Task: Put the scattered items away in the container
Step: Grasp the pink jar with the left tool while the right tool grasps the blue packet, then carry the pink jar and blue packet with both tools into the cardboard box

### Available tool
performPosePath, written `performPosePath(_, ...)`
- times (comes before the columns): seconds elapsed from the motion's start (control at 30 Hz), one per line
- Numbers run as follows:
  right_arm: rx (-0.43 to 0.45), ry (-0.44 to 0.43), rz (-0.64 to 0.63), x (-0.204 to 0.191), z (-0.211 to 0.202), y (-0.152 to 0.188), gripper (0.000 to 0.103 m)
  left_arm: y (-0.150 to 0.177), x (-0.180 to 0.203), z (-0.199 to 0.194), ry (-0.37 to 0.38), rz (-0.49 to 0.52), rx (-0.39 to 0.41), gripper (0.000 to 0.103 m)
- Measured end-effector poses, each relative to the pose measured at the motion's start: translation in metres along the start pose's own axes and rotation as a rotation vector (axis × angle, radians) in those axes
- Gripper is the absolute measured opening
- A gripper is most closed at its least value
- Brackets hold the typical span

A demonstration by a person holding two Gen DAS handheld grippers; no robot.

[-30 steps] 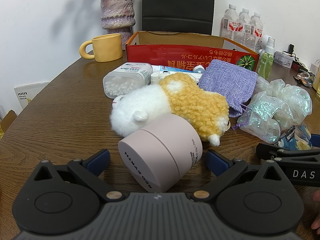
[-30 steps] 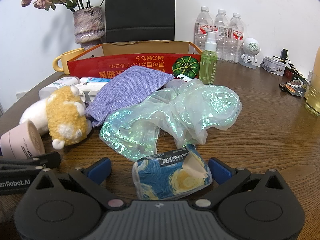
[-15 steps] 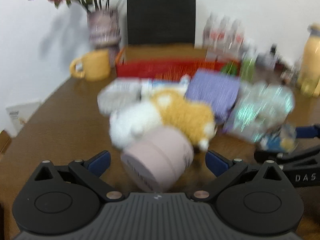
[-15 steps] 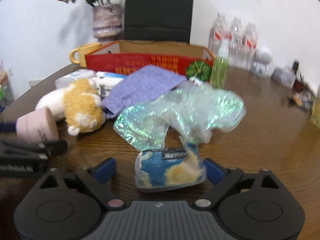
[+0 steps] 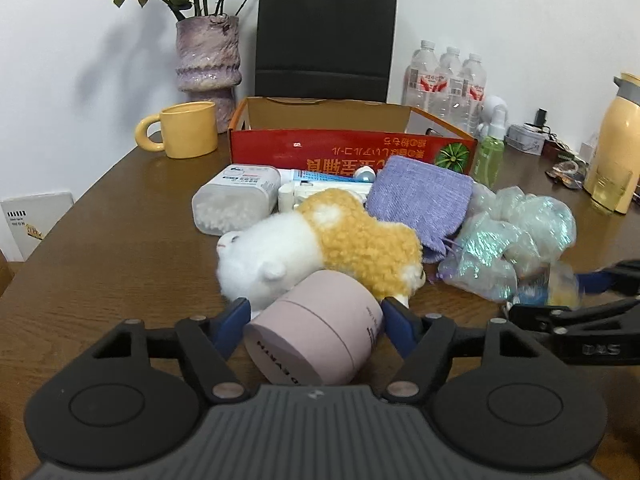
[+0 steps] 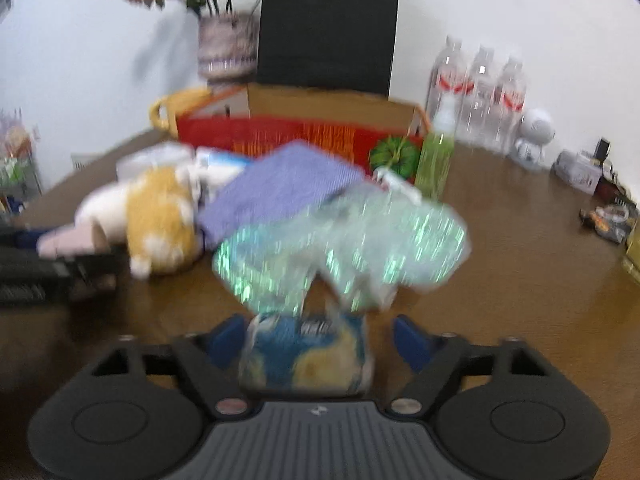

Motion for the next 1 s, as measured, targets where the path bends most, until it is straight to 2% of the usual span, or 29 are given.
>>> performPosePath(0.07,-0.005,-0.021,0.024,0.0,0.0,0.007,0.053,0.007,0.004,-0.011,0.008,0.042,0.023,0.073)
performPosePath(0.17,0.014,-0.044,0.055,0.004,-0.005,0.013,0.051,0.014,0.01,-0.017,0.036,0.073,0.054,0.074)
performPosePath(0.3,0.028,-0.05,0.066,0.007,-0.007,0.016,0.046,0.016,0.016,-0.01,0.042,0.078,0.027,0.074)
performPosePath(0.37,0.027,-0.06,0.075,0.007,-0.009,0.015,0.031,0.02,0.02,-0.005,0.068,0.088,-0.011,0.077)
performPosePath(0.4,0.025,-0.071,0.079,0.007,-0.012,0.015,0.029,0.024,0.023,-0.001,0.081,0.092,-0.05,0.074)
performPosePath(0.43,0.023,-0.081,0.082,0.006,-0.015,0.015,0.024,0.024,0.023,-0.001,0.068,0.099,-0.048,0.07)
performPosePath(0.6,0.035,-0.109,0.068,-0.003,-0.025,0.01,0.01,0.018,0.035,-0.015,0.092,0.117,-0.011,0.068)
performPosePath(0.73,0.064,-0.132,0.04,-0.012,-0.042,-0.001,0.01,-0.004,0.042,-0.041,0.129,0.132,0.049,0.066)
performPosePath(0.83,0.062,-0.18,0.022,-0.017,-0.057,-0.018,0.01,-0.034,0.043,-0.053,0.186,0.195,0.034,0.064)
performPosePath(1.0,0.062,-0.232,-0.032,-0.017,-0.08,-0.077,0.006,-0.097,0.034,-0.056,0.243,0.26,0.009,0.062)
Point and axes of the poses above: each gripper's, at about its wrist camera, not at the fingertips, and z roughly the way its jaws point, x to its right, y to its underside, the point moved 8 cm from there along z, roughly the way its jaws point, and after that the axes turned 7 degrees about z, right-handed, at the moved point
